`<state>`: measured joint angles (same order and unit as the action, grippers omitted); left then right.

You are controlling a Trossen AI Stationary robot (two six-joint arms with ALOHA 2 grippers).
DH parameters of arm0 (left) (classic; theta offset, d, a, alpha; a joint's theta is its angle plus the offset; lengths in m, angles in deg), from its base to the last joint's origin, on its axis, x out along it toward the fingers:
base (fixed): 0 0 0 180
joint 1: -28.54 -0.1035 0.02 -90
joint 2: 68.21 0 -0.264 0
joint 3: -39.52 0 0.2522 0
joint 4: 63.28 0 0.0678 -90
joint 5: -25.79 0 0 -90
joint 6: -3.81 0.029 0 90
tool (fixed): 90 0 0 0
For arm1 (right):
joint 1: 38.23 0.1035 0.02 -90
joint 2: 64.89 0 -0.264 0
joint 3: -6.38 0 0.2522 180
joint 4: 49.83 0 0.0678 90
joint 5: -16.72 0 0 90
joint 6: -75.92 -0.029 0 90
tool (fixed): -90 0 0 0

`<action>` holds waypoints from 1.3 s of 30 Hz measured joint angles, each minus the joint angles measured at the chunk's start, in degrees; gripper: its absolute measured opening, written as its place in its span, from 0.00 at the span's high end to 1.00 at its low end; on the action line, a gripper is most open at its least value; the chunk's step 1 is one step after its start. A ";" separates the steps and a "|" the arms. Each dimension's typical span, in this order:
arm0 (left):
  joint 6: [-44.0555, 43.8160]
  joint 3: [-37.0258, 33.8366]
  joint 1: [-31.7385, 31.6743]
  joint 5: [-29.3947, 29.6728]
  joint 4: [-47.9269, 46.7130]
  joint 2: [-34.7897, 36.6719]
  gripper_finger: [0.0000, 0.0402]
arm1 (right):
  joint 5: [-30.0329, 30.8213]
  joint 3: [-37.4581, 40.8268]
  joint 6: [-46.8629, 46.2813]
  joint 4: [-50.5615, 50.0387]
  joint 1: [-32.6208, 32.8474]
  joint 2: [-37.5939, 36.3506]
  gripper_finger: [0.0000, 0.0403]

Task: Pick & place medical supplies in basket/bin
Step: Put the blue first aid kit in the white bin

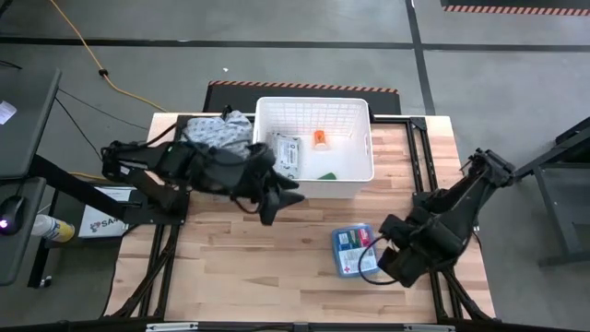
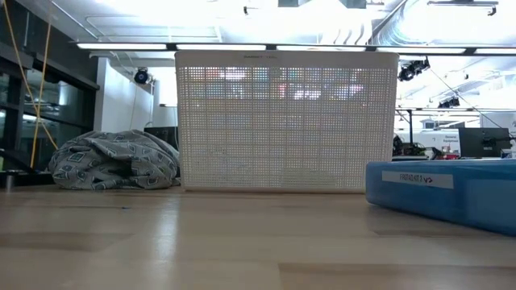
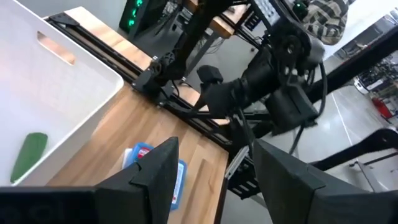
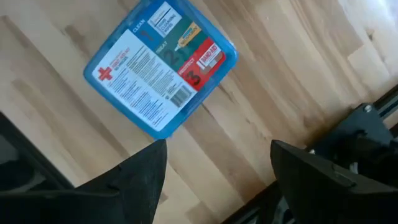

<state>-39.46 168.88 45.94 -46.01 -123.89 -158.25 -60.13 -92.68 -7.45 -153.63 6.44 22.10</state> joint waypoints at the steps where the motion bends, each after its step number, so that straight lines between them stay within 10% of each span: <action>1: -0.01 0.00 0.92 0.93 0.00 0.00 0.41 | 0.00 0.00 -0.82 0.00 0.62 -0.16 0.31; 18: -3.72 0.00 12.57 12.56 -3.01 -1.37 0.41 | -0.74 0.00 -10.59 0.14 5.94 -0.12 0.31; 39: -11.65 -0.10 15.66 13.63 -11.32 -6.39 0.41 | -0.41 -0.02 -13.78 2.89 6.48 3.12 0.31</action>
<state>-51.12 168.78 61.60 -32.37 -135.20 -164.64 -60.54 -92.70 -21.24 -150.74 12.93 25.22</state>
